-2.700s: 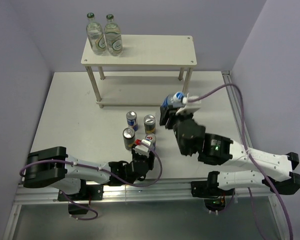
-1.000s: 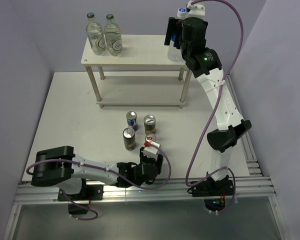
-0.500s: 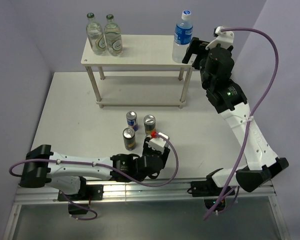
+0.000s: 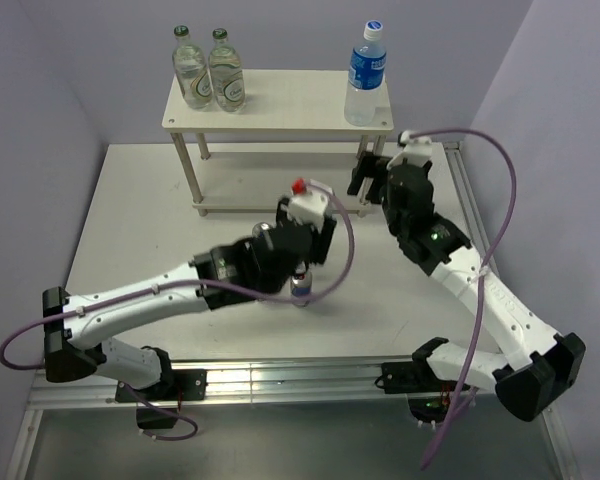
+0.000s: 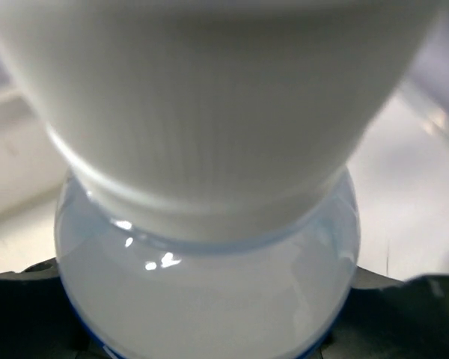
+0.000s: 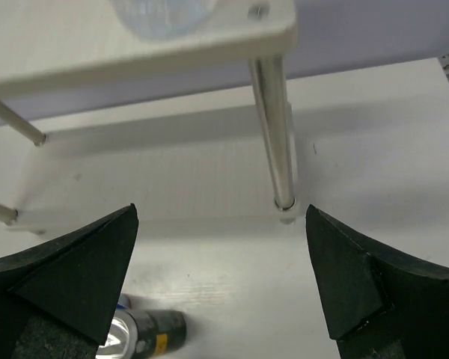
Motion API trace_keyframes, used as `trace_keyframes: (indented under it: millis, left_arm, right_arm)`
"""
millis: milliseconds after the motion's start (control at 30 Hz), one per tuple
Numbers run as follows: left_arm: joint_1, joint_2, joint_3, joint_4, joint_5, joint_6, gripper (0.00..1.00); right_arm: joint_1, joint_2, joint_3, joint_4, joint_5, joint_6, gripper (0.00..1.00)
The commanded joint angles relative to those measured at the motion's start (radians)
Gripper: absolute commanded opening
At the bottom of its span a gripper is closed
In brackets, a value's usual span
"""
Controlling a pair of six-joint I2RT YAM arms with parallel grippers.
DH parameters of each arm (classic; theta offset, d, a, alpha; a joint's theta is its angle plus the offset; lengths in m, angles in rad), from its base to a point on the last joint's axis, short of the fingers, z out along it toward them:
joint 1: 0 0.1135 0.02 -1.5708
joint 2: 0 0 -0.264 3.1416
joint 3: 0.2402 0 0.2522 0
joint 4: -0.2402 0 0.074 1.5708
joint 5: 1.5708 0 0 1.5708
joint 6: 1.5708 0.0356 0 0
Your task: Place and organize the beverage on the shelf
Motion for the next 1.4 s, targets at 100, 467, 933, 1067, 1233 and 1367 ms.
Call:
trace_keyframes:
  millis: [100,467,933,1067,1233,1367]
  left_arm:
    - [0.305,0.147,0.578,-0.022,0.242,0.212,0.00]
    - [0.637,0.500,1.119,-0.073,0.591,0.230,0.00]
    - [0.699,0.654,1.240,0.030,0.696,0.206,0.00]
    - [0.697,0.701,1.257,0.061,0.743,0.187,0.00]
    - [0.697,0.741,1.257,0.094,0.767,0.189,0.09]
    - [0.697,0.755,1.240,0.111,0.804,0.195,0.50]
  right_arm:
    - [0.174,-0.195,-0.278,0.137,0.129,0.047,1.00]
    - [0.277,-0.279,-0.464,0.103,0.146,0.128,0.98]
    - [0.305,-0.333,-0.605,0.131,0.135,0.165,0.98]
    - [0.305,-0.327,-0.614,0.135,0.127,0.170,0.98]
    - [0.305,-0.327,-0.625,0.143,0.120,0.173,0.98]
    - [0.305,-0.327,-0.626,0.143,0.123,0.174,0.98]
